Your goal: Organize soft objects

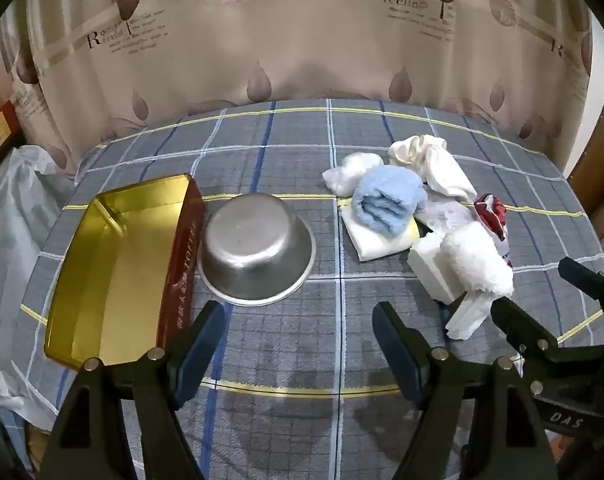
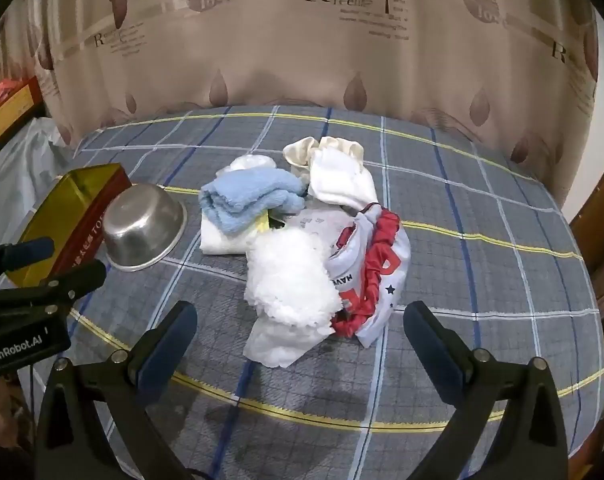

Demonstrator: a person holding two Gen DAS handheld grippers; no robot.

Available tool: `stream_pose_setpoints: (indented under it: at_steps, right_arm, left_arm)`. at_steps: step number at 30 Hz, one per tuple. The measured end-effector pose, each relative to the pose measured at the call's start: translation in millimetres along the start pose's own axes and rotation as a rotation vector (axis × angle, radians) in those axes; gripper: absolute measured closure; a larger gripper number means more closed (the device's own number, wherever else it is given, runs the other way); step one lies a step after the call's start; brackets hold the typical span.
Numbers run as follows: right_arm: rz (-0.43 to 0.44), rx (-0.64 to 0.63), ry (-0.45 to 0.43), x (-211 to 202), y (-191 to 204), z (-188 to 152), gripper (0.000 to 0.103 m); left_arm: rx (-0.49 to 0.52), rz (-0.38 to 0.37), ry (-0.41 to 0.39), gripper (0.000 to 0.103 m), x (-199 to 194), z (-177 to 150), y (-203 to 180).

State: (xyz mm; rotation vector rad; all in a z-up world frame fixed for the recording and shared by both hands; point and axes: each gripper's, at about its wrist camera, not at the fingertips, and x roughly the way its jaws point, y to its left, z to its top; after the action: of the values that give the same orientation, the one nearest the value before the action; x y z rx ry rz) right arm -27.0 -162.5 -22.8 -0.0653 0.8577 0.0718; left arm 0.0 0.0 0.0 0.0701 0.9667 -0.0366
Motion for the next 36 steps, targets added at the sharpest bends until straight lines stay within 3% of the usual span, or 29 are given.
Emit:
stream_pose_setpoints:
  at_steps: [7, 11, 15, 36]
  right_arm:
    - [-0.01, 0.017, -0.017, -2, 2, -2, 0.0]
    - [0.012, 0.019, -0.011, -1, 3, -3, 0.0]
    - [0.026, 0.023, -0.009, -1, 2, -2, 0.001]
    - [0.035, 0.006, -0.007, -4, 4, -1, 0.001]
  left_arm:
    - [-0.01, -0.026, 0.028, 0.025, 4, 1, 2]
    - [0.003, -0.016, 0.023, 0.025, 5, -3, 15]
    - [0.019, 0.02, 0.021, 0.025, 4, -3, 1]
    - [0.021, 0.023, 0.023, 0.025, 5, -5, 3]
